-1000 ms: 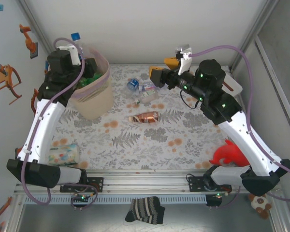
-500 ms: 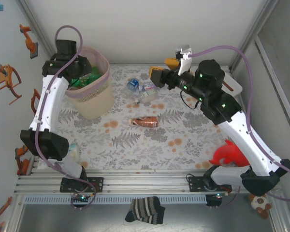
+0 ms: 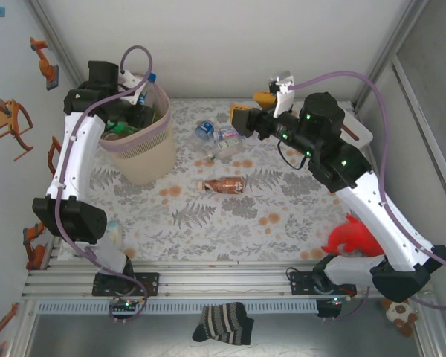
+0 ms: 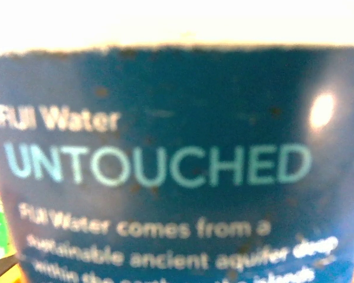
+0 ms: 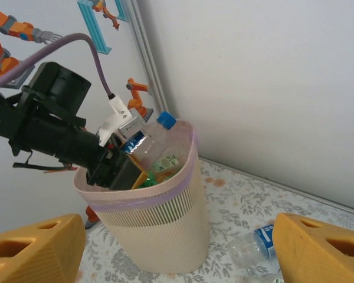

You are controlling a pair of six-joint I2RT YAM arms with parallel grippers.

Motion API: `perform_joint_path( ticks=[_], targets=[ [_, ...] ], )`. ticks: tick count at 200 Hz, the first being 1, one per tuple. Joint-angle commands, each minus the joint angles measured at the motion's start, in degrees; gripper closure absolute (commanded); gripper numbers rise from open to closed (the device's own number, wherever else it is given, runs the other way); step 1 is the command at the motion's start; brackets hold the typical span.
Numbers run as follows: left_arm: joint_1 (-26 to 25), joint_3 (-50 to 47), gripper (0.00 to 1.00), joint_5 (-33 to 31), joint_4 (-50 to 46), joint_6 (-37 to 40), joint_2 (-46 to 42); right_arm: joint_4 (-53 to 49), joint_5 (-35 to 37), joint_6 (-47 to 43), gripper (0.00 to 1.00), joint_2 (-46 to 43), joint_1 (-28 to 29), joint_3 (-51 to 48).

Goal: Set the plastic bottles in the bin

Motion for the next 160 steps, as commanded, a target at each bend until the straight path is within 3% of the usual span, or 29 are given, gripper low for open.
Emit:
perform_joint_path(
  ticks=[1, 34, 67, 90, 125, 160],
  targets=[
    [0.13, 4.24, 0.51, -0.31, -9.64, 10.91, 2.12, 0.39, 1.28, -0.78, 0.18, -0.88, 0.20, 0.51],
    [0.31, 4.33, 0.51, -1.21, -10.87, 14.32, 1.82, -0.61, 1.24, -0.71, 0.18, 0.36, 0.19, 2.13],
    [0.40, 2.44, 0.51, -13.44, -10.98, 19.14, 2.77, -2.89, 0.18, -1.36, 0.18, 2.39, 0.20, 5.07],
    [0.49, -0.05, 0.50, -17.65, -9.75, 21.68, 2.32, -3.04, 0.09, -1.29, 0.18, 3.14, 0.19, 5.70],
    [0.65, -1.84, 0.37, -19.89, -6.48, 22.97, 1.14, -2.79, -0.12, -0.79, 0.18, 3.65, 0.19, 5.86],
    [0.66, -1.51, 0.24, -16.68, -3.41, 22.98, -1.69, -2.61, 0.26, -0.61, 0.18, 3.47, 0.19, 5.57]
  ],
)
